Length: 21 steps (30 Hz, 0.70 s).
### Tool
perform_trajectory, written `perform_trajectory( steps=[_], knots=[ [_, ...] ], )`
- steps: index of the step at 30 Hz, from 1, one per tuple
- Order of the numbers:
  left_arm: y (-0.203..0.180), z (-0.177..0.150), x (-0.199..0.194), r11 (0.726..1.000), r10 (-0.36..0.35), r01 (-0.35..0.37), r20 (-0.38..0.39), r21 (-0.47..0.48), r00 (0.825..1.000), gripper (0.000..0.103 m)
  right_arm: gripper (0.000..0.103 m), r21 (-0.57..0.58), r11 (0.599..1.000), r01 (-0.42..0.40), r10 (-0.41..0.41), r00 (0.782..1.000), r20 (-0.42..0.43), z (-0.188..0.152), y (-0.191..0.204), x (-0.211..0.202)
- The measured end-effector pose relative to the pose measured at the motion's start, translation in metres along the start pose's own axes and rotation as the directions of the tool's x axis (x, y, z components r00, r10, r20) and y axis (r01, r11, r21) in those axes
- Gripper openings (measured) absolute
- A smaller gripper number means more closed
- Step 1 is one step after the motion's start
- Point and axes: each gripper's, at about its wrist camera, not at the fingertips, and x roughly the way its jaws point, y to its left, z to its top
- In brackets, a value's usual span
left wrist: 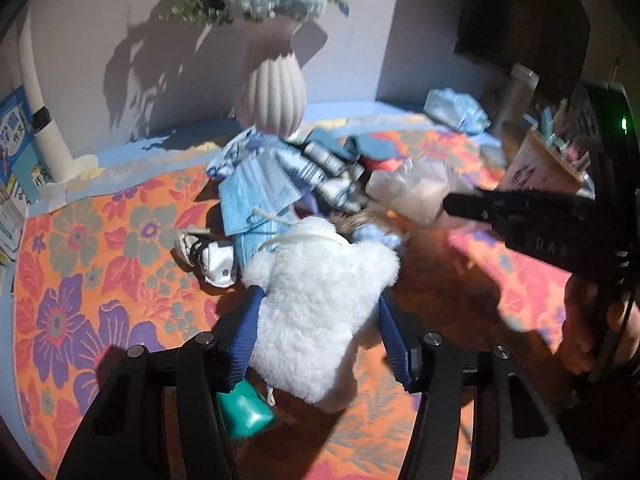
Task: Organize soft objects
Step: 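Grasp the white fluffy plush with the left gripper while the right grasps the clear bag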
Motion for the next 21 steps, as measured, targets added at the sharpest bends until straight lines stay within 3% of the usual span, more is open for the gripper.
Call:
perform_trajectory(
  steps=[7,13,16,17,18,21],
  knots=[
    [-0.021,-0.011,-0.024,0.999,-0.034,0.034,0.005,-0.004,0.999,0.054,0.015,-0.058,0.998,0.01,-0.008,1.0,0.029,-0.032,0.004,-0.056],
    [-0.034,-0.033,-0.013,0.999,-0.041,0.039,-0.06,-0.035,0.997,0.054,0.016,-0.107,0.993,-0.055,0.05,0.998,-0.046,-0.081,0.003,-0.066],
    [-0.036,-0.038,-0.016,0.998,-0.043,0.04,-0.061,-0.039,0.997,0.054,0.035,-0.115,0.982,-0.148,0.133,0.983,-0.131,-0.1,0.005,-0.062],
    [-0.036,-0.038,-0.018,0.998,-0.043,0.041,-0.059,-0.038,0.997,0.054,0.052,-0.127,0.982,-0.141,0.123,0.983,-0.136,-0.104,0.004,-0.064],
    [-0.037,-0.038,-0.02,0.998,-0.045,0.043,-0.059,-0.039,0.997,0.054,0.068,-0.14,0.982,-0.126,0.109,0.987,-0.12,-0.107,0.003,-0.068],
    [-0.038,-0.039,-0.025,0.997,-0.063,0.06,-0.058,-0.043,0.996,0.054,0.09,-0.152,0.982,-0.107,0.101,0.994,-0.052,-0.104,-0.005,-0.084]
  ],
)
